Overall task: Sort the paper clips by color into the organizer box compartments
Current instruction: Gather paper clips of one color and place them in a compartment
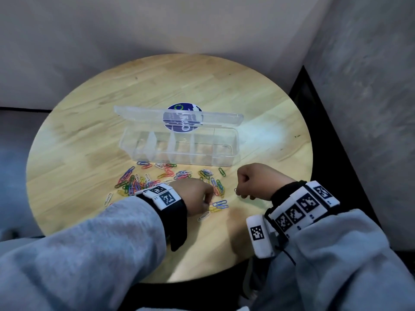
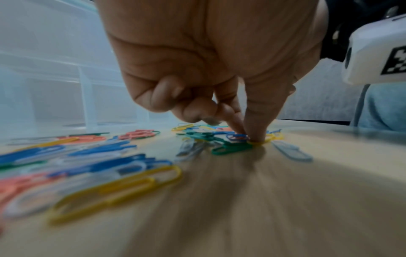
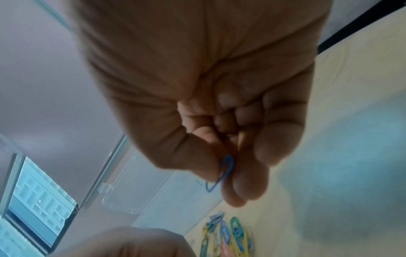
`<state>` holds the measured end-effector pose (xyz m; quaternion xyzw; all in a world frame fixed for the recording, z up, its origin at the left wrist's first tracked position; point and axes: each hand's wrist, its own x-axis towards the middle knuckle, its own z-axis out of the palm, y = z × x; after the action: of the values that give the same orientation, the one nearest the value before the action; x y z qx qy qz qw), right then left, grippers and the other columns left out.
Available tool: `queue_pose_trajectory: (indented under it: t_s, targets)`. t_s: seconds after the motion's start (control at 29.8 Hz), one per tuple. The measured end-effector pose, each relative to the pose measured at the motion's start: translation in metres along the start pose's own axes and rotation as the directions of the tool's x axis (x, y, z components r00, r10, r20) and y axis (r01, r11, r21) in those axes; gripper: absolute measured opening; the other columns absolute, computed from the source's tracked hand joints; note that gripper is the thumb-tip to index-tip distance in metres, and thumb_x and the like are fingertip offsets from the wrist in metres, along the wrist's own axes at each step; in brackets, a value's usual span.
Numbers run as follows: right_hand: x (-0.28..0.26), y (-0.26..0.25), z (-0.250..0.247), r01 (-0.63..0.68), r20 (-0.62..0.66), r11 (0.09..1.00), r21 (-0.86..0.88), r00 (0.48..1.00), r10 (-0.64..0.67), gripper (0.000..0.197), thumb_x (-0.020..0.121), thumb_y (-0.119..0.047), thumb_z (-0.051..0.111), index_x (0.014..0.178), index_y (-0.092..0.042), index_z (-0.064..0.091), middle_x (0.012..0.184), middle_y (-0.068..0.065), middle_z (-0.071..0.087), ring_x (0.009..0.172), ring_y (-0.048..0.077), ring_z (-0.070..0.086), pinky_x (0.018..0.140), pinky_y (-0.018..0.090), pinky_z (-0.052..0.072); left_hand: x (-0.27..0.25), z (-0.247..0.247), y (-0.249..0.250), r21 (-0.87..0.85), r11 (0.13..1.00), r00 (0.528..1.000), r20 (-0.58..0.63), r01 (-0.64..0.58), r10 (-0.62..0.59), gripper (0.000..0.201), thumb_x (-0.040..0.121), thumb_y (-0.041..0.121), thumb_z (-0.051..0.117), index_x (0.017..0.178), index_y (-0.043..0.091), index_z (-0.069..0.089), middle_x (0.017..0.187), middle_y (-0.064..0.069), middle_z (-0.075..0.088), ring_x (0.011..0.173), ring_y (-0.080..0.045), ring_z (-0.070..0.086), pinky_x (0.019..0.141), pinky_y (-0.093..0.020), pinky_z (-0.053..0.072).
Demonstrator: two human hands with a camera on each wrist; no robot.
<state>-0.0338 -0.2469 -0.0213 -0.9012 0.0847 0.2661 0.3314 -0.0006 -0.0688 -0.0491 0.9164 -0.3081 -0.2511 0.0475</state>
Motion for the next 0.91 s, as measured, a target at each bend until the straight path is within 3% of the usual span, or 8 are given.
queue_pose_trajectory:
  t_s: [0.17,0.3,0.37,0.54,0.64,0.71,0.84,0.91]
  targets:
    - [0.004,0.0,0.007,-0.022,0.022,0.963,0.269,1.0,0.017,0.022,0.082,0.004,0.044,0.076,-0.015,0.053,0.072,0.01,0.057,0.058,0.02,0.052,0.059,0.03,0.047,0.001,-0.001,-0.004,-0.074,0.996,0.997,0.055,0.05,-0.046,0.006,0.083,0.027,0.061,0.08,0.028,0.056,0.075,0.011,0.05,0.079,-0.012,0.049,0.052,-0.02,0.029]
    - [0.003,-0.005,0.012,-0.017,0.129,0.987,0.16,0.992,-0.004,0.024,0.084,-0.002,0.041,0.076,-0.019,0.056,0.063,-0.001,0.05,0.057,0.016,0.048,0.053,0.023,0.041,-0.006,-0.01,-0.013,-0.332,0.937,0.994,0.057,0.11,-0.097,0.017,0.082,0.021,0.064,0.07,0.024,0.052,0.065,0.012,0.053,0.062,-0.008,0.05,0.056,-0.02,0.038]
    - [0.001,-0.007,0.018,0.05,0.125,0.997,-0.057,0.991,-0.042,0.018,0.081,-0.009,0.048,0.079,-0.024,0.057,0.062,-0.009,0.048,0.058,0.012,0.048,0.053,0.023,0.037,-0.013,-0.018,-0.022,-0.566,0.81,0.987,0.058,0.154,-0.147,0.018,0.082,0.011,0.063,0.069,0.019,0.053,0.061,0.008,0.057,0.056,-0.008,0.05,0.055,-0.019,0.043]
    - [0.008,-0.011,0.033,0.105,0.108,0.937,-0.332,0.992,-0.073,0.025,0.077,-0.008,0.057,0.084,-0.031,0.053,0.073,-0.011,0.047,0.068,0.012,0.048,0.051,0.021,0.034,-0.024,-0.036,-0.039,-0.971,0.182,0.953,0.096,0.153,-0.286,0.032,0.088,-0.012,0.046,0.064,0.01,0.04,0.045,-0.002,0.061,0.039,-0.009,0.056,0.042,-0.015,0.043]
    - [0.014,-0.013,0.038,0.138,0.099,0.905,-0.402,0.989,-0.107,0.025,0.077,-0.005,0.056,0.082,-0.029,0.05,0.084,-0.006,0.053,0.08,0.019,0.051,0.054,0.023,0.036,-0.025,-0.039,-0.033,-0.986,0.083,0.938,0.112,0.146,-0.327,0.029,0.089,-0.01,0.039,0.071,0.012,0.042,0.05,-0.009,0.057,0.034,-0.01,0.05,0.037,-0.014,0.036]
    - [0.016,-0.014,0.039,0.158,0.108,0.886,-0.435,0.986,-0.123,0.019,0.079,-0.007,0.057,0.082,-0.025,0.053,0.079,-0.007,0.05,0.081,0.019,0.05,0.051,0.021,0.032,-0.022,-0.037,-0.029,-0.97,0.139,0.933,0.146,0.201,-0.33,0.023,0.09,-0.004,0.043,0.076,0.014,0.046,0.059,-0.009,0.05,0.037,-0.01,0.044,0.04,-0.016,0.032]
    - [0.015,-0.015,0.038,0.134,0.101,0.886,-0.444,0.99,-0.099,0.008,0.085,-0.012,0.055,0.085,-0.019,0.057,0.087,0.0,0.055,0.083,0.018,0.049,0.064,0.023,0.036,-0.014,-0.028,-0.02,-0.581,0.788,0.973,0.034,0.204,-0.227,0.007,0.085,0.016,0.06,0.086,0.024,0.059,0.066,0.006,0.049,0.057,-0.01,0.044,0.053,-0.022,0.034]
    - [0.014,-0.013,0.036,0.126,0.103,0.891,-0.435,0.991,-0.09,0.009,0.086,-0.012,0.053,0.088,-0.016,0.061,0.088,0.002,0.056,0.082,0.019,0.051,0.063,0.023,0.037,-0.01,-0.026,-0.011,-0.292,0.941,0.983,-0.021,0.171,-0.185,0.013,0.083,0.02,0.059,0.092,0.028,0.062,0.067,0.01,0.047,0.068,-0.013,0.049,0.058,-0.022,0.035]
